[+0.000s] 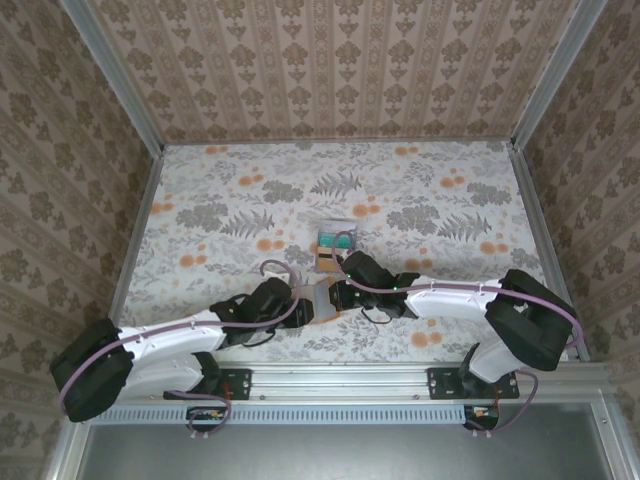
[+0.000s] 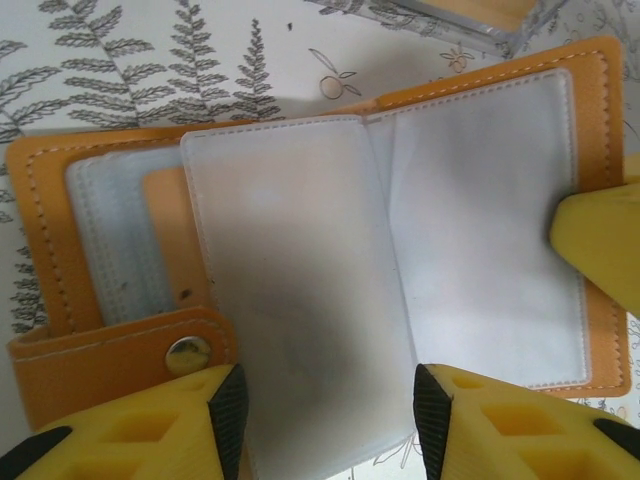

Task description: Take the credit cards out of the card holder

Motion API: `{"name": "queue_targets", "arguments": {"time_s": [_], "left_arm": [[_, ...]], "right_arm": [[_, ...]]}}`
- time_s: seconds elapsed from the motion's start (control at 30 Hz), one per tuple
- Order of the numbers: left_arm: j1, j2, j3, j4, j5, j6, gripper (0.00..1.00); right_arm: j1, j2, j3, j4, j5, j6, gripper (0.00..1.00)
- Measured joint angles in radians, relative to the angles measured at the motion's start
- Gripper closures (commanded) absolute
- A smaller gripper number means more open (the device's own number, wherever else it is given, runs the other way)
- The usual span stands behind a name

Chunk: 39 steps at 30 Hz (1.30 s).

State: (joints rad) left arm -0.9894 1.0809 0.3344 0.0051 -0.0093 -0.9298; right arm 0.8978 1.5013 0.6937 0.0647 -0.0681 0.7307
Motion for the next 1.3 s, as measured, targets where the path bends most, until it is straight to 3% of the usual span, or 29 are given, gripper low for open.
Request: {"name": "queue_targets", "arguments": {"time_s": [0.63,1.0,1.3], "left_arm": [[0.0,-0.01,0.0,0.003,0.013,0.01,0.47],[-0.006,-0.163,-0.008,-0.093,-0.013,0.002,0.47],[-0.006,-0.151,-0.031,-0.126,-0.016,-0.01,0.48]], "right_arm": [[0.0,0.005,0.0,0.0,0.0,0.0,0.89],[0.003,0.005,0.0,0.0,0.0,0.0,0.89],[0.003,0.006,0.0,0.0,0.0,0.0,0.89]]}}
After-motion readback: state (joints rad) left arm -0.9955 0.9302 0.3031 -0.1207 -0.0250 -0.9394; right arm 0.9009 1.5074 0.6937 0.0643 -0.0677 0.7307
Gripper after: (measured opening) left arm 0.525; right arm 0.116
